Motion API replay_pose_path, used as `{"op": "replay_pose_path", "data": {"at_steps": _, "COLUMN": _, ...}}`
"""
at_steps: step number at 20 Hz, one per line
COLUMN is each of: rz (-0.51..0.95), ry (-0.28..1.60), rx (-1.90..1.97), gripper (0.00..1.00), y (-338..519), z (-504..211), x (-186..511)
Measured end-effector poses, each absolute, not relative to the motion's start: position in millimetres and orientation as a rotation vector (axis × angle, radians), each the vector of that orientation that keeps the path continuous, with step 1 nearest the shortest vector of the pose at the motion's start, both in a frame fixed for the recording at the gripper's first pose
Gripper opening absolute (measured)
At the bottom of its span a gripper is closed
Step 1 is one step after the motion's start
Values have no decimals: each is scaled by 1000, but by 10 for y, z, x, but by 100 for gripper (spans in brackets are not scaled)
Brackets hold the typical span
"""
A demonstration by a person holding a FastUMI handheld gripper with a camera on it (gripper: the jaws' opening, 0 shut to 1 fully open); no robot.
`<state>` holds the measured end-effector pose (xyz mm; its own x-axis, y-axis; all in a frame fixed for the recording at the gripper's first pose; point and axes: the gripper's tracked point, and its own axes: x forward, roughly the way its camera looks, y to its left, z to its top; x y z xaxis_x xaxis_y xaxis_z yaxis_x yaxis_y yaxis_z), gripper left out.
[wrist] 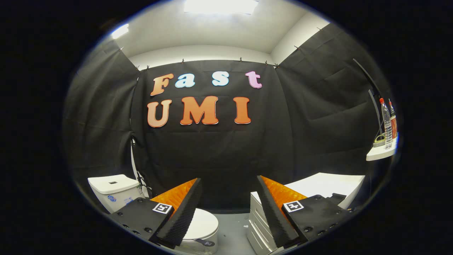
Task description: Open the toilet lid.
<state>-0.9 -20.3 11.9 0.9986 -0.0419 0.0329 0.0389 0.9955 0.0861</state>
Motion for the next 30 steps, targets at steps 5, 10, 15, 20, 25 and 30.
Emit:
{"op": "replay_pose_path", "data": {"at_steps": 5, "rz": -44, "ry": -17, "rx": 121, "gripper": 99, "y": -137, "z": 116, "x": 77}}
{"op": "replay_pose_path", "data": {"at_steps": 10, "rz": -42, "ry": -21, "rx": 144, "gripper": 99, "y": 14, "z": 111, "x": 248}}
{"op": "replay_pose_path", "data": {"at_steps": 15, "rz": -73, "ry": 43, "rx": 318, "gripper": 98, "y": 179, "z": -406, "x": 513}}
{"op": "replay_pose_path", "data": {"at_steps": 20, "rz": -120, "ry": 206, "rx": 363, "gripper": 98, "y": 256, "z": -1470, "x": 711}}
{"op": "replay_pose_path", "data": {"at_steps": 25, "rz": -175, "ry": 463, "rx": 571, "gripper": 99, "y": 289, "z": -2717, "x": 656}}
{"op": "replay_pose_path", "data": {"at_steps": 30, "rz": -268, "ry": 699, "rx": 768, "gripper": 99, "y": 377, "z": -3628, "x": 519}}
